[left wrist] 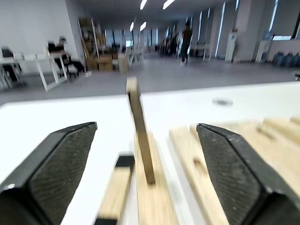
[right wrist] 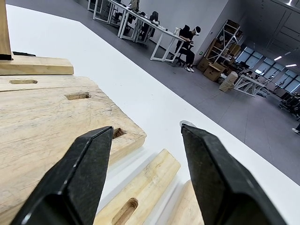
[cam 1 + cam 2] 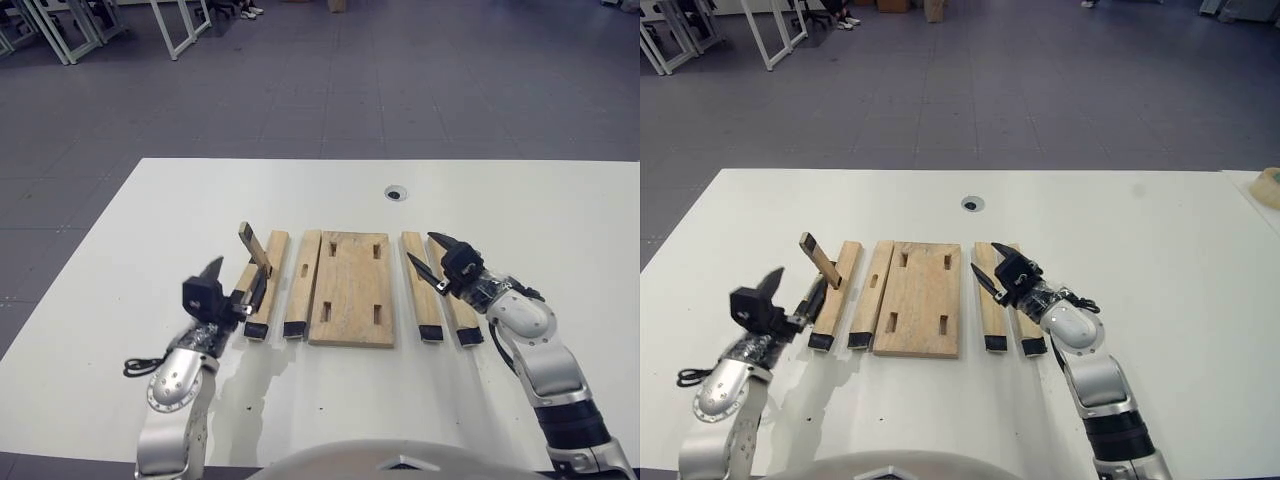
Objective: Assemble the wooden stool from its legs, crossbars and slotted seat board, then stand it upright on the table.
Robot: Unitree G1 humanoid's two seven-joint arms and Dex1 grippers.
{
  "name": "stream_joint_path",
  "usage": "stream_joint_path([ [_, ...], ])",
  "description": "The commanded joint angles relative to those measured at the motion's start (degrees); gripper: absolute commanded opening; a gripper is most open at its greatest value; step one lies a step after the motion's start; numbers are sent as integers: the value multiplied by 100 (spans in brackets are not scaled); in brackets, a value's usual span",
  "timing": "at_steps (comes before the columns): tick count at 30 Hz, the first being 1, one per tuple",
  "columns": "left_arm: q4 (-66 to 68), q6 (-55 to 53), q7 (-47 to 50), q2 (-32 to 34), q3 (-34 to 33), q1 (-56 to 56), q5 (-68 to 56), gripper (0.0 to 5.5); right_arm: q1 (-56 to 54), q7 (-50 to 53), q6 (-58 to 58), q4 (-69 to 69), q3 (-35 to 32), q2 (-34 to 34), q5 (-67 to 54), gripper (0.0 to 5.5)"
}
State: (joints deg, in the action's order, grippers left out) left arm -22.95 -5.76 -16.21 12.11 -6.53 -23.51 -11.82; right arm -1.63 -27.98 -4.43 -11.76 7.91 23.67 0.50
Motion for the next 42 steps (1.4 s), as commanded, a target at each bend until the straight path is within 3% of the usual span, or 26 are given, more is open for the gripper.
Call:
stream_joint_path([
  [1,398,-305,75,-81,355,-150,242,403,-63,-32,3,17,-14,66,67,265],
  [8,584,-1006,400,-135,441,-263,406,403,-31,-42,28,15,-18,66,83,265],
  [19,339,-1957,520,-194,419,-35,200,218,-113,-50,70,83,-40,50,69,265],
  [26,56,-1960,234,-576,-293,1973,-1328,206,-484,-176,-1468,-56,-788,-476,-1725,265],
  [31,566,-3229,-693,-321,-555,3273,-3344,206,-960,-515,-3389,-102,-1471,-752,-4112,358],
  [39,1053,-5110,-1997,713,-622,3806,-5303,206,-1609,-814,-5356,220,-2120,-557,-6795,521],
  [42,922,-5454,-2323,919,-459,3804,-5587,206,-1908,-751,-5670,445,-2080,-596,-7181,524],
])
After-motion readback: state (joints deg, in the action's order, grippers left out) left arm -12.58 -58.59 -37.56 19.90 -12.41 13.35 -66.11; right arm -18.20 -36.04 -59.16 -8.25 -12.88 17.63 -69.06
